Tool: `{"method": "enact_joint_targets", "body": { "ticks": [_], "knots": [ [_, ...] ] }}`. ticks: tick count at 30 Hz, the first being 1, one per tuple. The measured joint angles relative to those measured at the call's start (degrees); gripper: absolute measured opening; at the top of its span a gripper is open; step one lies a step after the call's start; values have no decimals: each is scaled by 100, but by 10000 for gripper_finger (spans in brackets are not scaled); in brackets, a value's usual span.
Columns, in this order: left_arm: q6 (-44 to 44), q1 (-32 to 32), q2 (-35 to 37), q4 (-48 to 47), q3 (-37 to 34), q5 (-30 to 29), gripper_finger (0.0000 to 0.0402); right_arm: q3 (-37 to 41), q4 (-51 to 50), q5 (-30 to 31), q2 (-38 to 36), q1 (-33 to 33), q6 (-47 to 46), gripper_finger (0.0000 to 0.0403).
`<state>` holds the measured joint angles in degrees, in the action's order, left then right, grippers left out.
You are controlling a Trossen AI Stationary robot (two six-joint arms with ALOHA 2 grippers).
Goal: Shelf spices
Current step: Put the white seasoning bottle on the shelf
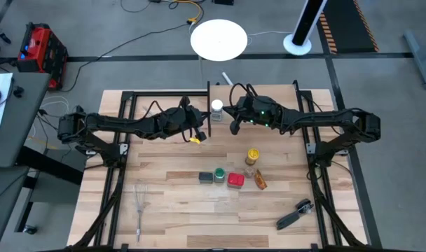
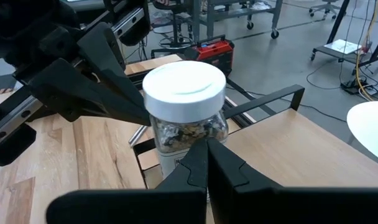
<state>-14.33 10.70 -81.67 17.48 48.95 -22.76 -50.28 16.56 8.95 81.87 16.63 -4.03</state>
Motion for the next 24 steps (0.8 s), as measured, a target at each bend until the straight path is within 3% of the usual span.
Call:
{"method": "enact_joint_targets", "body": {
  "ticks": [8,14,24],
  "knots": [
    [-224,194,2,1,0,42,0,0,2,2,0,2,0,2],
    [-214,252,2,78,0,590,0,0,2,2,0,2,2,2],
    [-98,249,2,132,0,620,0,0,-12,2,0,2,0,2]
  ]
}}
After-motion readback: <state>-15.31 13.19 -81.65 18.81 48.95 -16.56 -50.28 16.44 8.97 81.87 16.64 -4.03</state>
